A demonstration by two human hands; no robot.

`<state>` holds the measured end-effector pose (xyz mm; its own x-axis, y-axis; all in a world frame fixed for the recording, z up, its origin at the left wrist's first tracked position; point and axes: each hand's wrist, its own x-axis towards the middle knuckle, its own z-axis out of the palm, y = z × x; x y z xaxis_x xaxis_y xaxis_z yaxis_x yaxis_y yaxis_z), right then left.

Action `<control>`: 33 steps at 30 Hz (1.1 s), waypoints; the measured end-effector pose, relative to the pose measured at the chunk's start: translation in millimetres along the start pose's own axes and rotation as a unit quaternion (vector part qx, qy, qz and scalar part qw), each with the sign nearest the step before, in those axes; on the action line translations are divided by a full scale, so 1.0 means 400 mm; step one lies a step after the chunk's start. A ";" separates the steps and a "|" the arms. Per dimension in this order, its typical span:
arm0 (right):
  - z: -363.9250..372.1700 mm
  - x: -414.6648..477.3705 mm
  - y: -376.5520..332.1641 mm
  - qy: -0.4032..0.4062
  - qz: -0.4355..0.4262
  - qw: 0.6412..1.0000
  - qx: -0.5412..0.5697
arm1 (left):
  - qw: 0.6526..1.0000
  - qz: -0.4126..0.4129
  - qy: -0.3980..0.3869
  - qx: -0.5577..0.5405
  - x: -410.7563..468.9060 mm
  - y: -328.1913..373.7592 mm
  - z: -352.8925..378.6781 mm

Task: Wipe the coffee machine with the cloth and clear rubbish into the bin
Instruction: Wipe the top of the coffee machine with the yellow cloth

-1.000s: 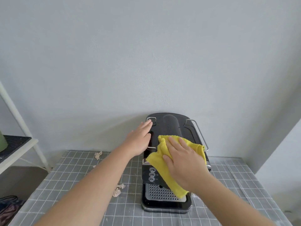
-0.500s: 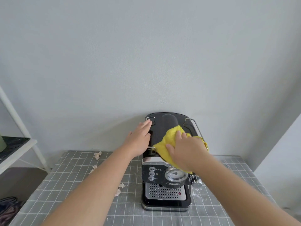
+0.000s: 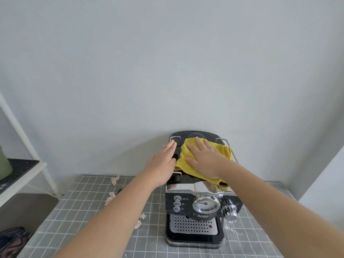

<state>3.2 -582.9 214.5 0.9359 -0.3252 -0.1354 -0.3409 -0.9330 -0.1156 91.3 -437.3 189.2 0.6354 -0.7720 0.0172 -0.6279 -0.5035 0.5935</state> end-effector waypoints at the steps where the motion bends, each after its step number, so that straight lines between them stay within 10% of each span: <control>1: -0.002 0.025 0.001 0.008 -0.008 1.000 0.006 | 1.000 -0.001 0.000 -0.004 -0.003 0.003 -0.001; 7: -0.009 0.161 -0.017 0.035 0.088 0.995 0.024 | 1.000 0.000 -0.015 -0.016 -0.017 0.003 -0.006; 18: -0.092 0.261 -0.019 -0.093 -0.036 0.993 0.058 | 1.000 0.000 -0.010 -0.018 -0.010 0.004 -0.002; 33: -0.006 0.184 0.005 0.098 0.083 0.988 0.089 | 1.000 -0.007 -0.004 -0.019 -0.002 0.001 -0.005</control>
<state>71.6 -609.1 206.5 0.8592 -0.5111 0.0239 -0.4849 -0.8283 -0.2807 91.5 -435.9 190.8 0.6407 -0.7678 0.0031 -0.6011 -0.4991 0.6242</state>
